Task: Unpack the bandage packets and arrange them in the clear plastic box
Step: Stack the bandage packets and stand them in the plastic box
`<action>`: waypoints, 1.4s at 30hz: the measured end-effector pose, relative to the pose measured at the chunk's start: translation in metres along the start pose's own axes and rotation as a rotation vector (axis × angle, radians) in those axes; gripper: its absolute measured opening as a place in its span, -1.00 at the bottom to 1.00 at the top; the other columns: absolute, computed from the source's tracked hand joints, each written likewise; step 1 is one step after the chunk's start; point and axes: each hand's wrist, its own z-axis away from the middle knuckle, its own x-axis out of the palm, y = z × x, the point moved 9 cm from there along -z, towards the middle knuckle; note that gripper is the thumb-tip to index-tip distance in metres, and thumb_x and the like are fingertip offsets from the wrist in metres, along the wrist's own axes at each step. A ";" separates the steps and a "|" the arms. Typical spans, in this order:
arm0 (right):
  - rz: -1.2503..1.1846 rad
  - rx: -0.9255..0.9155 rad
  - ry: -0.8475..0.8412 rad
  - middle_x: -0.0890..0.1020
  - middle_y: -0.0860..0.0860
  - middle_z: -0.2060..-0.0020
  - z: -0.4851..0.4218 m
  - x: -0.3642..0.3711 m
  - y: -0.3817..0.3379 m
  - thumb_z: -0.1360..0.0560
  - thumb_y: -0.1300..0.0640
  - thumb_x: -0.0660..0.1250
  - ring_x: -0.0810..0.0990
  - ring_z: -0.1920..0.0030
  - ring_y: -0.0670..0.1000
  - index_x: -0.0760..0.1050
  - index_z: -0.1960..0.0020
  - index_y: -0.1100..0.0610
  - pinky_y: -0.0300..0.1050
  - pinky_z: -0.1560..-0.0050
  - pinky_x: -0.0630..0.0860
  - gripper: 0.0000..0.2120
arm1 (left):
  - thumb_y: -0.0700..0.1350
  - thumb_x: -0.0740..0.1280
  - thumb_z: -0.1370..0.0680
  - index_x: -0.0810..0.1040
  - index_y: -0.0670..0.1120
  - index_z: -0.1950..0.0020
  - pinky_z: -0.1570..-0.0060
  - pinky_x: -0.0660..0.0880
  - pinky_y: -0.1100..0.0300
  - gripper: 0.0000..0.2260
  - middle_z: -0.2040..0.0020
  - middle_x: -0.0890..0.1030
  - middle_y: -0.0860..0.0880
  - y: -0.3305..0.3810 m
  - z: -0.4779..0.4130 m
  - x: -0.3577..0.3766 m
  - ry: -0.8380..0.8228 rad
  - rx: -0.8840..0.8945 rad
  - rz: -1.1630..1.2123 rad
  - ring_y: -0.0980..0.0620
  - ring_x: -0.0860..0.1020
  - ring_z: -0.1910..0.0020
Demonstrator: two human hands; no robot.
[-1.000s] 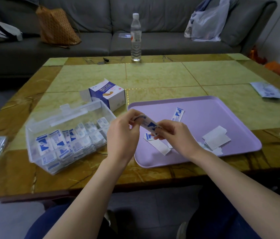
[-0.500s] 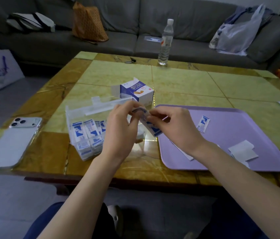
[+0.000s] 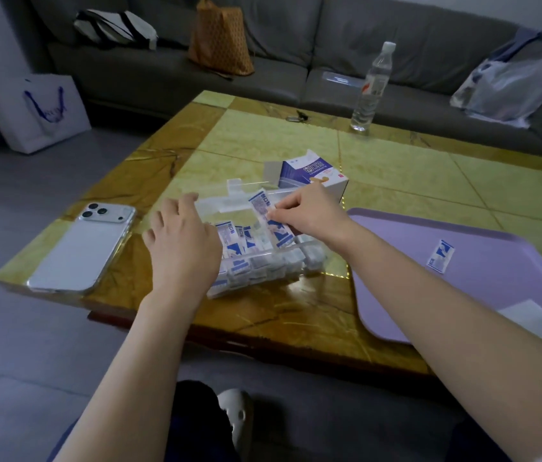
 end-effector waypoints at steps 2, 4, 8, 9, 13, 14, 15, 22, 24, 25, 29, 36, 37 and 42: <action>0.051 0.058 -0.024 0.62 0.03 0.37 -0.009 0.007 0.006 -0.46 0.11 0.41 0.49 0.42 -0.10 0.67 0.11 0.22 -0.21 0.24 0.45 -0.83 | -0.18 0.10 -0.59 0.18 -0.10 -0.46 -0.31 0.12 -0.09 -0.58 -0.38 0.28 -0.17 -0.009 0.000 0.005 -0.060 -0.052 -0.033 -0.18 0.19 -0.37; 0.127 0.092 -0.050 0.55 0.00 0.46 -0.015 0.015 0.008 -0.46 0.09 0.40 0.49 0.43 -0.08 0.66 0.12 0.26 -0.21 0.23 0.50 -0.79 | -0.17 0.08 -0.59 0.17 -0.10 -0.46 -0.31 0.13 -0.10 -0.58 -0.38 0.29 -0.16 -0.014 -0.001 0.007 -0.081 -0.070 -0.026 -0.18 0.21 -0.36; 0.217 0.157 -0.111 0.57 0.03 0.46 -0.023 0.034 0.014 -0.47 0.10 0.38 0.54 0.42 -0.07 0.60 0.21 0.27 -0.20 0.14 0.57 -0.77 | -0.16 0.07 -0.60 0.17 -0.09 -0.46 -0.31 0.13 -0.09 -0.58 -0.38 0.30 -0.14 -0.015 -0.002 0.008 -0.092 -0.073 0.029 -0.16 0.22 -0.35; 0.215 0.168 -0.124 0.63 0.04 0.39 -0.026 0.039 0.015 -0.46 0.09 0.39 0.60 0.36 -0.04 0.62 0.17 0.29 -0.13 0.08 0.60 -0.76 | -0.15 0.07 -0.60 0.17 -0.09 -0.46 -0.31 0.13 -0.09 -0.59 -0.38 0.29 -0.14 -0.015 -0.002 0.008 -0.093 -0.073 0.035 -0.16 0.21 -0.36; 0.250 0.183 -0.159 0.70 0.09 0.23 -0.033 0.055 0.017 -0.43 0.03 0.41 0.68 0.18 0.03 0.64 0.04 0.22 0.02 0.01 0.62 -0.74 | -0.14 0.06 -0.61 0.16 -0.10 -0.46 -0.31 0.12 -0.08 -0.59 -0.40 0.28 -0.14 -0.014 -0.003 0.009 -0.099 -0.075 0.054 -0.14 0.20 -0.37; 0.278 0.178 -0.169 0.70 0.08 0.23 -0.033 0.057 0.016 -0.43 0.00 0.41 0.68 0.18 0.03 0.64 0.04 0.21 0.01 0.01 0.61 -0.73 | -0.14 0.06 -0.61 0.15 -0.10 -0.47 -0.32 0.12 -0.07 -0.59 -0.40 0.27 -0.14 -0.013 -0.003 0.009 -0.101 -0.078 0.055 -0.14 0.20 -0.38; 0.303 0.172 -0.180 0.70 0.08 0.24 -0.033 0.058 0.016 -0.43 -0.01 0.41 0.68 0.19 0.03 0.64 0.04 0.20 0.02 0.01 0.61 -0.72 | -0.14 0.06 -0.61 0.15 -0.10 -0.47 -0.32 0.12 -0.07 -0.59 -0.41 0.26 -0.14 -0.013 -0.003 0.010 -0.103 -0.080 0.056 -0.14 0.19 -0.38; 0.413 0.133 -0.212 0.69 0.10 0.26 -0.030 0.061 0.009 -0.47 -0.01 0.37 0.68 0.19 0.06 0.63 0.07 0.22 0.02 -0.01 0.60 -0.72 | -0.11 0.06 -0.62 0.13 -0.10 -0.48 -0.32 0.13 -0.08 -0.58 -0.42 0.25 -0.14 -0.013 -0.003 0.011 -0.114 -0.077 0.058 -0.14 0.19 -0.39; 0.468 0.110 -0.200 0.68 0.12 0.24 -0.029 0.059 0.006 -0.48 0.00 0.37 0.67 0.17 0.09 0.61 0.07 0.23 0.04 -0.01 0.60 -0.73 | -0.10 0.05 -0.62 0.12 -0.09 -0.48 -0.32 0.14 -0.08 -0.58 -0.42 0.25 -0.14 -0.014 -0.003 0.011 -0.115 -0.078 0.058 -0.14 0.20 -0.39; 0.475 0.109 -0.199 0.68 0.11 0.23 -0.028 0.058 0.005 -0.48 0.03 0.37 0.67 0.17 0.08 0.60 0.08 0.23 0.04 -0.01 0.60 -0.75 | -0.10 0.05 -0.63 0.12 -0.09 -0.48 -0.32 0.14 -0.08 -0.58 -0.42 0.25 -0.14 -0.014 -0.003 0.011 -0.117 -0.078 0.057 -0.14 0.20 -0.39; 0.441 0.132 -0.205 0.67 0.07 0.32 -0.030 0.058 0.005 -0.46 0.14 0.38 0.68 0.27 0.03 0.60 0.16 0.21 0.05 0.07 0.63 -0.87 | -0.09 0.04 -0.63 0.12 -0.09 -0.48 -0.31 0.13 -0.09 -0.59 -0.42 0.26 -0.14 -0.015 -0.003 0.012 -0.123 -0.086 0.063 -0.15 0.20 -0.38; 0.462 0.130 -0.196 0.66 0.09 0.26 -0.031 0.059 0.005 -0.48 0.22 0.29 0.68 0.23 0.07 0.58 0.10 0.20 0.06 0.08 0.63 -0.90 | -0.06 0.04 -0.64 0.11 -0.09 -0.49 -0.30 0.14 -0.09 -0.58 -0.42 0.26 -0.14 -0.014 -0.003 0.012 -0.125 -0.086 0.064 -0.15 0.20 -0.38; 0.464 0.129 -0.195 0.66 0.10 0.24 -0.031 0.058 0.005 -0.49 0.23 0.28 0.67 0.22 0.07 0.57 0.08 0.20 0.07 0.08 0.63 -0.90 | -0.06 0.04 -0.64 0.11 -0.09 -0.49 -0.30 0.14 -0.09 -0.58 -0.42 0.26 -0.14 -0.014 -0.003 0.012 -0.127 -0.086 0.066 -0.15 0.20 -0.38; 0.524 0.127 -0.286 0.67 0.10 0.20 -0.023 0.057 0.002 -0.51 0.20 0.29 0.67 0.19 0.07 0.58 0.07 0.24 0.02 0.01 0.61 -0.87 | -0.05 0.03 -0.64 0.10 -0.09 -0.49 -0.32 0.14 -0.10 -0.58 -0.43 0.25 -0.14 -0.014 -0.003 0.013 -0.132 -0.087 0.061 -0.16 0.20 -0.39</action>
